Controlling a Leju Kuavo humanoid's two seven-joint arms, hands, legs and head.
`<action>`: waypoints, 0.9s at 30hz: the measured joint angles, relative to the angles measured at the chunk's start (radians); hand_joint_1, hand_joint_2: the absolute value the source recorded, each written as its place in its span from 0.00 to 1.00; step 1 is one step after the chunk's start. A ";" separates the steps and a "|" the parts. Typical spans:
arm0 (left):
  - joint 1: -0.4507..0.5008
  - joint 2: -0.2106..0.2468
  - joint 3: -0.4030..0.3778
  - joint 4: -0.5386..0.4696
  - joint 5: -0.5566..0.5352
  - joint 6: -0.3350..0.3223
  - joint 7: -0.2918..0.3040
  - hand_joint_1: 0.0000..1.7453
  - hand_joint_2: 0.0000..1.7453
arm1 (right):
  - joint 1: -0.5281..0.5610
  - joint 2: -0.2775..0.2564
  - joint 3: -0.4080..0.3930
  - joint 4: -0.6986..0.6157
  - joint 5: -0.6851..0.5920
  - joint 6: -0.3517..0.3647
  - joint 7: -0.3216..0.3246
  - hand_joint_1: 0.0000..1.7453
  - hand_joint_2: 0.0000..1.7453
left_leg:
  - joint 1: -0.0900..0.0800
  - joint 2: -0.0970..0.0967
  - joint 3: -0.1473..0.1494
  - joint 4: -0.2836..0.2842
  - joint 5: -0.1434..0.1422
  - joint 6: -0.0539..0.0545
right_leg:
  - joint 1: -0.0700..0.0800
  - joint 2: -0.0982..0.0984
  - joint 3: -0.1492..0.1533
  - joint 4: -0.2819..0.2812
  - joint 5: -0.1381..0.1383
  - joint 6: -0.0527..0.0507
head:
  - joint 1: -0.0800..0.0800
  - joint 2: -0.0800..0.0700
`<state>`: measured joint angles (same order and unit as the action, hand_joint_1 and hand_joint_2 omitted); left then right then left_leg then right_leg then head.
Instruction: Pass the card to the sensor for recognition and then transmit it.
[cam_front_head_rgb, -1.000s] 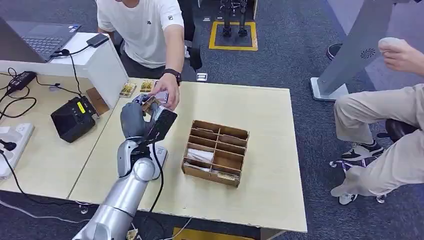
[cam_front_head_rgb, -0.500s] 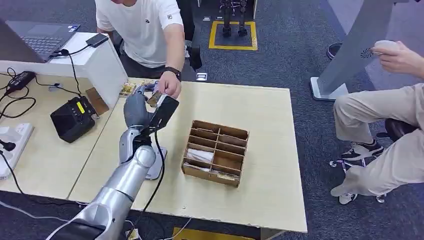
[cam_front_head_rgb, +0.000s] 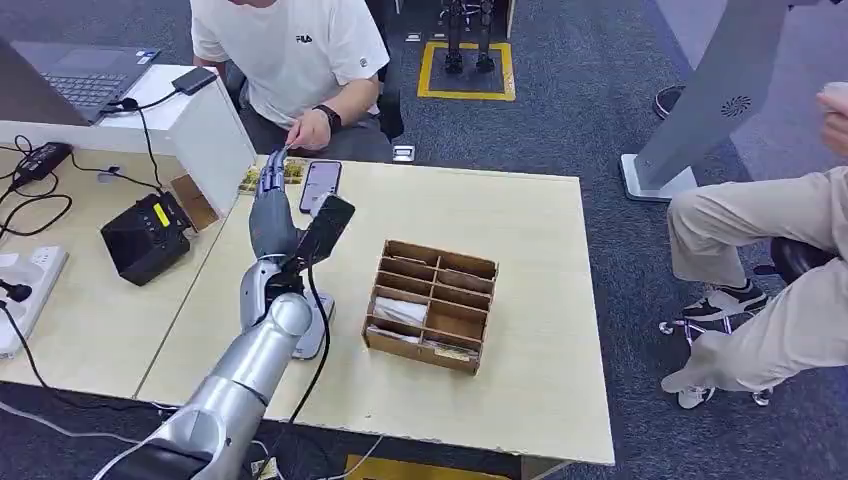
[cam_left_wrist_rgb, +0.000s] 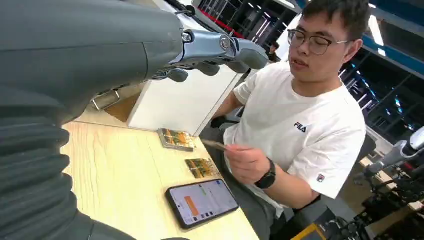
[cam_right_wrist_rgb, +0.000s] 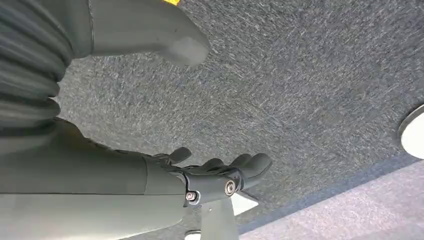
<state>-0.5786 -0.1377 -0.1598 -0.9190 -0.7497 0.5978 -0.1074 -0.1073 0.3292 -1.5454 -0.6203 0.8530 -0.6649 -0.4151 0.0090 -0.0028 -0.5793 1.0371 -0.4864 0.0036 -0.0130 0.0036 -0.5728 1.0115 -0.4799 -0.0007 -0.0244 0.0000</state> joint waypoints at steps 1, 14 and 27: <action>0.009 0.000 0.000 -0.011 0.018 -0.002 -0.015 0.00 1.00 | 0.000 0.000 0.000 -0.002 -0.003 0.000 0.002 0.00 1.00 | 0.000 0.000 0.000 0.000 0.000 0.000 | 0.000 0.000 0.000 0.000 0.000 0.000 | 0.000 0.000; 0.305 0.000 -0.087 -0.403 0.205 -0.034 -0.192 0.00 1.00 | 0.003 0.000 0.000 -0.042 -0.072 0.000 0.050 0.00 1.00 | 0.000 0.001 -0.001 0.000 -0.002 0.001 | 0.000 0.001 -0.002 0.000 -0.001 0.001 | 0.000 0.000; 0.453 0.018 -0.159 -0.605 0.244 -0.003 -0.276 0.00 1.00 | 0.006 0.001 0.000 -0.076 -0.088 0.000 0.071 0.00 1.00 | 0.000 0.002 -0.001 0.000 -0.002 0.001 | 0.000 0.001 -0.002 0.000 -0.001 0.001 | 0.000 0.000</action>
<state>-0.1260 -0.1202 -0.3185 -1.5244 -0.5055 0.5947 -0.3834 -0.1013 0.3300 -1.5457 -0.6958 0.7649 -0.6649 -0.3445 0.0088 -0.0012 -0.5807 1.0370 -0.4880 0.0048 -0.0131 0.0044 -0.5748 1.0112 -0.4809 0.0003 -0.0244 0.0000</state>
